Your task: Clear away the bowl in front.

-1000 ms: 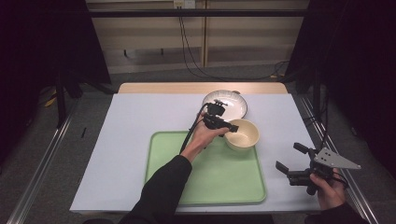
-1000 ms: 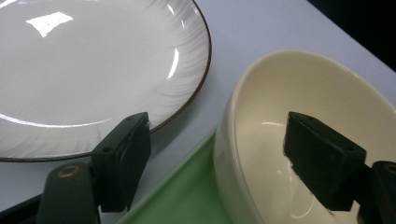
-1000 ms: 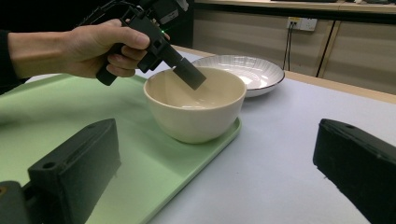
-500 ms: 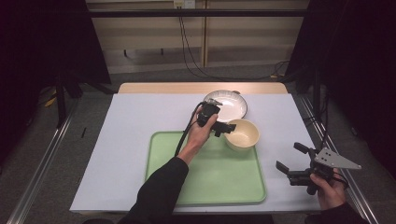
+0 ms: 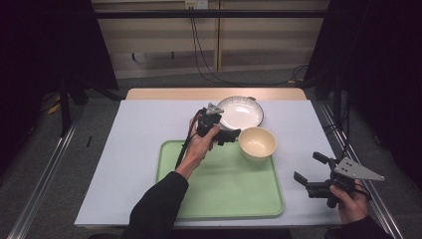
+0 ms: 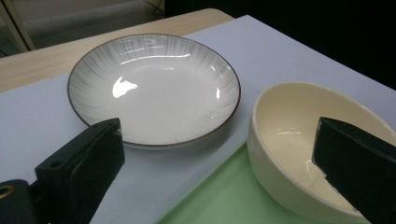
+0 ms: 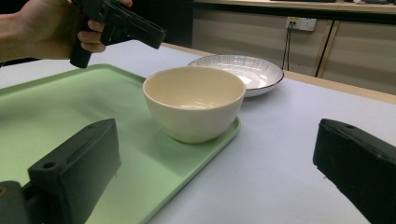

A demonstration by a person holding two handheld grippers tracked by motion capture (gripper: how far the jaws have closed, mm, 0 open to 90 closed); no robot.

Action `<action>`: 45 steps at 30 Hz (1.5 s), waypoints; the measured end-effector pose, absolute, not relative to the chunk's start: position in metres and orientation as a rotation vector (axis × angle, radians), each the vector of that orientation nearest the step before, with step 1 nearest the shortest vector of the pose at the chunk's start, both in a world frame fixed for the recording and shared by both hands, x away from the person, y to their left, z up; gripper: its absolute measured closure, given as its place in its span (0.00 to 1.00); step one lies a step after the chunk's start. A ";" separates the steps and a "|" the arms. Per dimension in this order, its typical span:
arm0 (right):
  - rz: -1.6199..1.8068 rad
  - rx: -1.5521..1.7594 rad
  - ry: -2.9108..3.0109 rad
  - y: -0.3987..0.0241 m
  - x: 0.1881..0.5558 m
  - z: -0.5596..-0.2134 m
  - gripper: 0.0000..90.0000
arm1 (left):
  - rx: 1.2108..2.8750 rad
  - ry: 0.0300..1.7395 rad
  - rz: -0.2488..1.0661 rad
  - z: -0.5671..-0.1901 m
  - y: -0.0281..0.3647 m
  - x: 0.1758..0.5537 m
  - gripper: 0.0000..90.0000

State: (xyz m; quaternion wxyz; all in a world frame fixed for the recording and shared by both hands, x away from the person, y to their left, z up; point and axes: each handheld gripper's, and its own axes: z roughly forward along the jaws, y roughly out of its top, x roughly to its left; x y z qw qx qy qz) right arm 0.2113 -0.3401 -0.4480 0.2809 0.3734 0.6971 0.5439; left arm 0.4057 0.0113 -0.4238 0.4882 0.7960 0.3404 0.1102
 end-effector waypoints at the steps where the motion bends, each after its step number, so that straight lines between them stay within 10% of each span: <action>1: 1.459 1.002 1.863 -0.340 0.211 -0.448 0.00 | 1.920 0.830 0.255 -0.423 0.014 0.404 0.03; 45: 1.449 1.008 1.860 -0.339 0.212 -0.448 0.00 | 1.831 0.954 0.546 -0.409 0.143 0.334 0.02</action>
